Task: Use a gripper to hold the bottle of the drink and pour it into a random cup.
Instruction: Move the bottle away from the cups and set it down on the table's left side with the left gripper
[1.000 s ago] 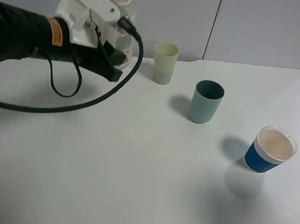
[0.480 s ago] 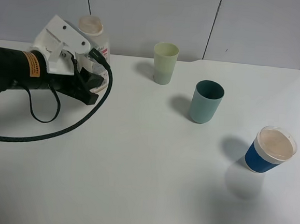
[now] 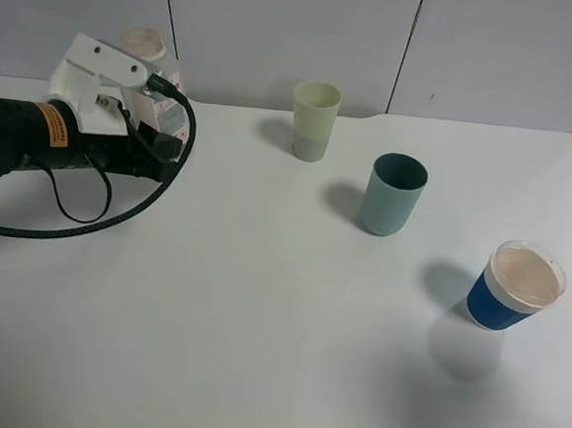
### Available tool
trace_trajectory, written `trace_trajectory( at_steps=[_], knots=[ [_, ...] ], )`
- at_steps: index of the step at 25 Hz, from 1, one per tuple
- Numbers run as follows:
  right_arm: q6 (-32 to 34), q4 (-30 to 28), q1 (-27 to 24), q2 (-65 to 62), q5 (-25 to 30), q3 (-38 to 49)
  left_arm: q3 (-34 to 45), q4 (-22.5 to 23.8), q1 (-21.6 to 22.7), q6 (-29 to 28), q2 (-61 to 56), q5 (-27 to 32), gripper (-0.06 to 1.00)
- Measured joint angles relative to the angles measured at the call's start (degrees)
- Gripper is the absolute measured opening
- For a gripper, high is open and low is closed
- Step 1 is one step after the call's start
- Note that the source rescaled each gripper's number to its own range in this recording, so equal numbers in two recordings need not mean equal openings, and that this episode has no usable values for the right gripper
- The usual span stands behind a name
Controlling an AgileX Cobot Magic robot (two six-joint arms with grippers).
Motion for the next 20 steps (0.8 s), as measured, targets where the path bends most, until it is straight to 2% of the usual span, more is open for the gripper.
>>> trace_trajectory(
  at_steps=[6, 11, 17, 20],
  knots=[
    [0.0, 0.0, 0.0, 0.0, 0.0, 0.0, -0.05, 0.59, 0.07, 0.0, 8.21, -8.56, 0.0],
    [0.0, 0.0, 0.0, 0.0, 0.0, 0.0, -0.1, 3.76, 0.07, 0.25, 13.78, -14.72, 0.0],
    [0.0, 0.0, 0.0, 0.0, 0.0, 0.0, -0.05, 4.83, 0.07, 0.46, 16.89, -16.52, 0.0],
    [0.0, 0.0, 0.0, 0.0, 0.0, 0.0, -0.05, 4.96, 0.07, 2.68, 17.66, -16.85, 0.0]
  ],
)
